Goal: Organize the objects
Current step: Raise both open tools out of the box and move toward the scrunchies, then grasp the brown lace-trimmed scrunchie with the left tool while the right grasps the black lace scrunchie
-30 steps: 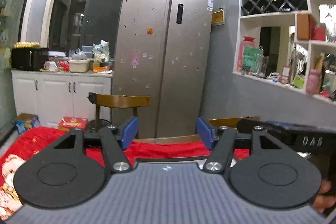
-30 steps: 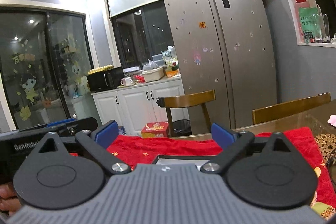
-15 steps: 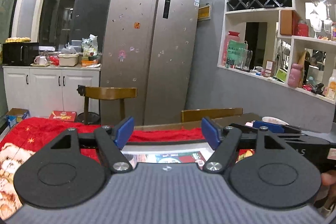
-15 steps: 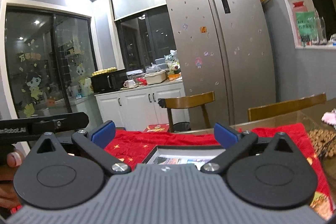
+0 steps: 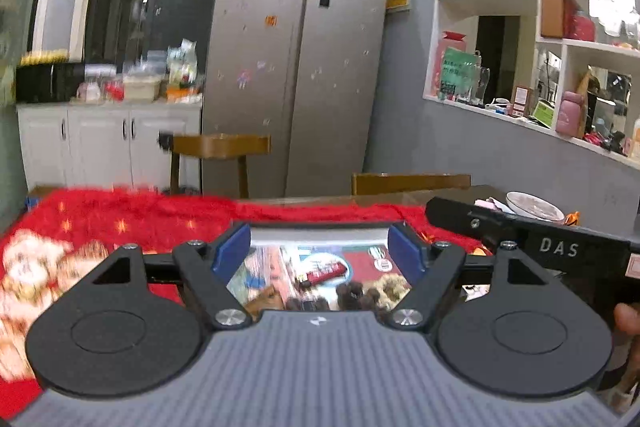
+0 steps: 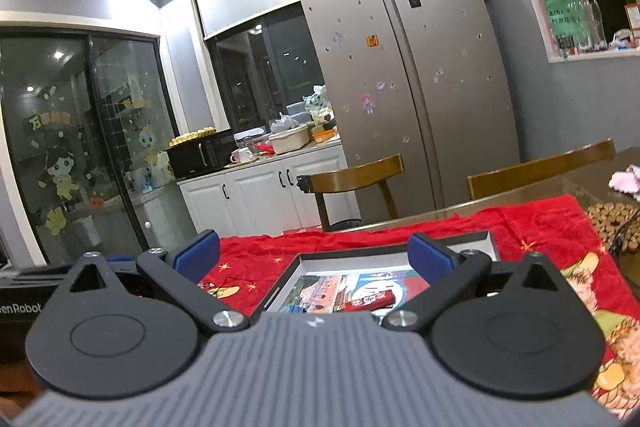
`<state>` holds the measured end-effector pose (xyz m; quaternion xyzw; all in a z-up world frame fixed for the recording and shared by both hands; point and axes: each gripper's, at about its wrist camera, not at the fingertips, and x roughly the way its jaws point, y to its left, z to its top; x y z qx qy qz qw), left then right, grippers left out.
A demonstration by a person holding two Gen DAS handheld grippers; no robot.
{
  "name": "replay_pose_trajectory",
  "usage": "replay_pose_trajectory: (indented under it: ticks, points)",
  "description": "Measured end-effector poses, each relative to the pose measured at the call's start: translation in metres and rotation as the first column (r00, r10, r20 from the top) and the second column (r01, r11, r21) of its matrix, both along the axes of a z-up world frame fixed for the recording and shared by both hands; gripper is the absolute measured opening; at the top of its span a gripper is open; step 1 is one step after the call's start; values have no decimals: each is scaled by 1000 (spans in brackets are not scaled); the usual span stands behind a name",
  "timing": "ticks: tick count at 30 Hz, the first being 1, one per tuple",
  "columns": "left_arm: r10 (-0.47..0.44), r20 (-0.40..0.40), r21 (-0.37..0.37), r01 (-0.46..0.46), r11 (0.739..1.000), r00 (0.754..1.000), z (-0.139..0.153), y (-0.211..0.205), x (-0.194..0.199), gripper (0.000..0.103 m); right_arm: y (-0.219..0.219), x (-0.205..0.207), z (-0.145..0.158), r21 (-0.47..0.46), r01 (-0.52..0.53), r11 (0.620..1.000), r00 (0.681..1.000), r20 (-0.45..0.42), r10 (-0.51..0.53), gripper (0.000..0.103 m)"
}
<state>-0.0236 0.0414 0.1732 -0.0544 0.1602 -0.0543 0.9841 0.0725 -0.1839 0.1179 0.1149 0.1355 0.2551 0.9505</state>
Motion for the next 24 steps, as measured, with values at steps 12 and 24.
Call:
replay_pose_trajectory:
  ticks: [12,24]
  points:
    - [15,-129,-32,-19,999,992,-59,4,11,79,0,8,-30,8,22,1000,999,-40,-22,103]
    - [23,-228,-16,-27,1000,973,-114,-2,33,79,10,17,-60,1,-6,1000,990,-138,6,100]
